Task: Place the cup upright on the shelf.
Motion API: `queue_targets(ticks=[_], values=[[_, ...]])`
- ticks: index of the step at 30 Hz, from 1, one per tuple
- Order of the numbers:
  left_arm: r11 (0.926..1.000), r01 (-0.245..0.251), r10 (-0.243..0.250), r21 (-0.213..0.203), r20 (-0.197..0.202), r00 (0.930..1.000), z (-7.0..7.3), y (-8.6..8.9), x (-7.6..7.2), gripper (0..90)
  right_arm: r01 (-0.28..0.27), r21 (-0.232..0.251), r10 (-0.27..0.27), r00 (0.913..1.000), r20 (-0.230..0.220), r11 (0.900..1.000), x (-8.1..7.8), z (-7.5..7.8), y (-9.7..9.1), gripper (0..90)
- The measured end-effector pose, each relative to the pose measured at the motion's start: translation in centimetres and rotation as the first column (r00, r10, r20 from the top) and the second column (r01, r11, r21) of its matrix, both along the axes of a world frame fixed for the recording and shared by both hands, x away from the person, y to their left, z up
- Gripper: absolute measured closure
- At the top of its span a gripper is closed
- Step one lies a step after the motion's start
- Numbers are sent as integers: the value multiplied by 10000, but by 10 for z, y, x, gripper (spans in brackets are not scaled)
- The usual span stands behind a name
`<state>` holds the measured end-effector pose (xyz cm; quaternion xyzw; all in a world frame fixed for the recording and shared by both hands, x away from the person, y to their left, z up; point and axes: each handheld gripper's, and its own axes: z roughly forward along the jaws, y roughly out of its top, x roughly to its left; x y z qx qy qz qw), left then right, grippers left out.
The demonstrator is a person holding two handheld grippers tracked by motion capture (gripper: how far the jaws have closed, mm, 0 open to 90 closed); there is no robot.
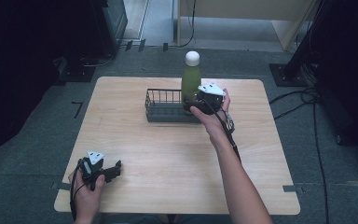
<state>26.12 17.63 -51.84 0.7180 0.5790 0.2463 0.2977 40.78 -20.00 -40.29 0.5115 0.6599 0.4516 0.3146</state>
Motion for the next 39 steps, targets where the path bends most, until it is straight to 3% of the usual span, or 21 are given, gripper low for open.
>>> queue_targets(ticks=[1, 13, 18, 29, 39], values=[[10000, 1, -1, -2, 0, 10000, 0, 0, 0, 118, -1, 184, 0, 10000, 39, 9998, -7, 3, -5, 52], [10000, -1, 1, 1, 0, 10000, 0, 0, 0, 117, -438, 372, 423, 9983, 390, 9983, -40, 13, -25, 24], [10000, -9, 9, -1, 13, 10000, 0, 0, 0, 117, -248, -225, 254, 9994, 242, 9994, -59, 13, -37, 22], [10000, 11, -11, 24, 7, 10000, 0, 0, 0, 117, -41, -390, 49, 9998, 185, 9992, -85, 10, -63, 22], [10000, -11, 11, -7, 20, 10000, 0, 0, 0, 117, 388, -578, -390, 9992, -28, 9976, -106, -4, -94, 22]])
